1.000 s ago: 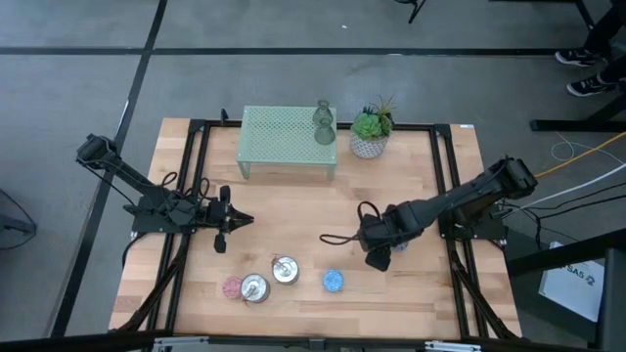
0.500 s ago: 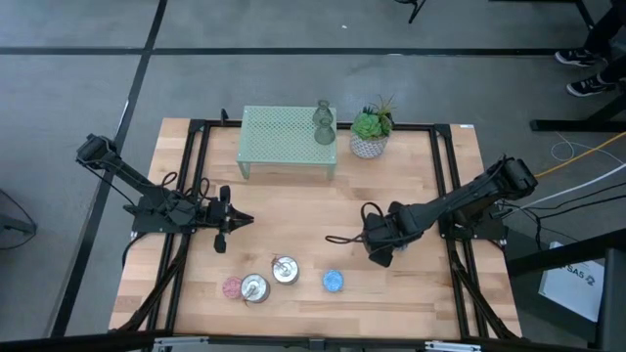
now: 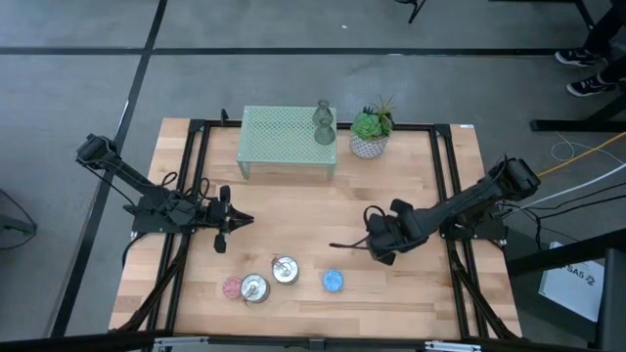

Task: Pick & Place candle stick holders
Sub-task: Put the transparent glass candle holder on the shelf

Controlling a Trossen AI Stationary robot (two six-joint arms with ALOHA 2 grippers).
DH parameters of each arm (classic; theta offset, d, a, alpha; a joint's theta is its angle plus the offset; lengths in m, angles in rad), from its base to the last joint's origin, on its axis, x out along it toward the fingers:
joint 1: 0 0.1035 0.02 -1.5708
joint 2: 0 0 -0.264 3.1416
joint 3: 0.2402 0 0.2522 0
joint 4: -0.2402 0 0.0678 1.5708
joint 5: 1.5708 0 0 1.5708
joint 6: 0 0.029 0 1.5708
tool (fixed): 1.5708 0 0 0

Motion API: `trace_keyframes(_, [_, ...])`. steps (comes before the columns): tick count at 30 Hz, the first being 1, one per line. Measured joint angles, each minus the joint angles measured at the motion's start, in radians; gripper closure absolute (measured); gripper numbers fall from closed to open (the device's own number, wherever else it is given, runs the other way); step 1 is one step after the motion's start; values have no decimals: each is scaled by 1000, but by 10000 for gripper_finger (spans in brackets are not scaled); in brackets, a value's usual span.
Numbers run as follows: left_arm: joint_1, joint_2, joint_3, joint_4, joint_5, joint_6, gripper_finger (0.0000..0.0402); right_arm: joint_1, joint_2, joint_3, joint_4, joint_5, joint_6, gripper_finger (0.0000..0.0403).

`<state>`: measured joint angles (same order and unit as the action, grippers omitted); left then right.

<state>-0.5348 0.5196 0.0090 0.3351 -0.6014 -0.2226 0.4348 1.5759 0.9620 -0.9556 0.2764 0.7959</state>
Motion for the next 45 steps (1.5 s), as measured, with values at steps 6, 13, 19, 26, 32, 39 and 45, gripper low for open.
trace_keyframes(6, [0, 0, 0, 0, 0, 0, 370, 65, 2, 0, 16, 103, -4, 354])
trace_keyframes(13, [0, 0, 0, -1, 0, 0, 370, 136, 7, 48, 98, 115, -8, 402])
trace_keyframes(19, [0, 0, 0, -15, 0, 0, 370, 148, 8, 59, 160, 81, -5, 402])
trace_keyframes(26, [0, 0, 0, -18, 0, 0, 370, 163, 7, 59, 244, 3, -11, 402])
trace_keyframes(32, [0, 0, 0, -18, 0, 0, 370, 158, 5, 61, 392, 185, -33, 402])
trace_keyframes(39, [0, 0, 0, -18, 0, 0, 370, 65, 5, 61, 382, 217, 5, 386])
trace_keyframes(45, [0, 0, 0, -11, 0, 0, 370, -44, 4, 24, 431, 172, 154, 375])
